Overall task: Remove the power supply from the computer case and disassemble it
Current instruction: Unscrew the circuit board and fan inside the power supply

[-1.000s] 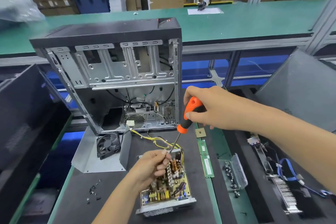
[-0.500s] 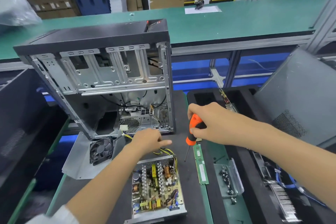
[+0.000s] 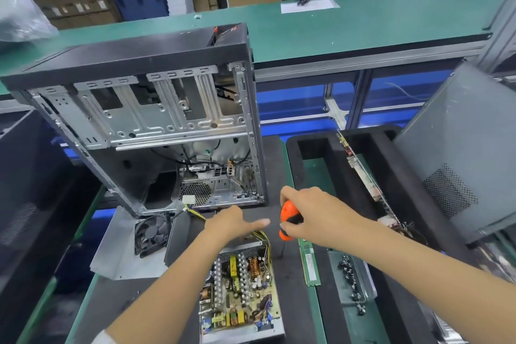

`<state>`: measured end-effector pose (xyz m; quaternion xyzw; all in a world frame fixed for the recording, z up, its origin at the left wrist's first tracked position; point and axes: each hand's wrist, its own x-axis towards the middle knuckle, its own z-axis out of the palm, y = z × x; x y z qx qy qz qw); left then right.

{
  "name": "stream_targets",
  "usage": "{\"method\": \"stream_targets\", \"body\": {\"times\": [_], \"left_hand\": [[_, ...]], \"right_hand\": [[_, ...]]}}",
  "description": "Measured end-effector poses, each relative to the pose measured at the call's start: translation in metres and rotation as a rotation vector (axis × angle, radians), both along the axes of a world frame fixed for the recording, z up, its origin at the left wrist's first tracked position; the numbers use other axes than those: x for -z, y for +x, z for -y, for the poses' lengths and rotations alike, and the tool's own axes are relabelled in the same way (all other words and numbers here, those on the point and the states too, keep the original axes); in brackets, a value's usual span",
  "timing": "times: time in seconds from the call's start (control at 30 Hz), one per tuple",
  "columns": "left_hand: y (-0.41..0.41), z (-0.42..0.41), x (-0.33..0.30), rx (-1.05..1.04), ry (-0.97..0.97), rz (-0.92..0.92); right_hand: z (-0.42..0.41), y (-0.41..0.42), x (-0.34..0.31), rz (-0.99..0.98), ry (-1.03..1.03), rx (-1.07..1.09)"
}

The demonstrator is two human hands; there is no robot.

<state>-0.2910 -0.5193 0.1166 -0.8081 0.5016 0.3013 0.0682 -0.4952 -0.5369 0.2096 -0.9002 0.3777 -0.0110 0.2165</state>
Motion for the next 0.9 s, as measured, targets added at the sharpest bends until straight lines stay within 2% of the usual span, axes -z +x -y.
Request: {"method": "stream_targets", "body": {"times": [0.07,0.2,0.33,0.53,0.77,0.9], "left_hand": [[-0.011,-0.002,0.003,-0.023,-0.033,-0.140],[-0.024,-0.012,0.015,-0.059,-0.192,-0.585],[-0.014,-0.024,0.022,-0.002,-0.222,-0.793],[-0.016,-0.027,0.018,0.000,-0.263,-0.784],[-0.011,-0.017,0.013,-0.156,-0.219,-0.748],[-0.008,-0.016,0.015,-0.134,-0.186,-0.759]], "right_hand": [[0.001,0.003,0.004,0.006,-0.022,0.000],[0.004,0.004,0.009,0.022,-0.037,0.006],[0.010,-0.004,0.012,0.022,-0.051,0.068],[0.015,-0.009,0.012,0.027,-0.010,0.133],[0.013,-0.008,0.011,0.020,-0.002,0.146],[0.010,-0.009,0.013,0.037,0.003,0.165]]}}
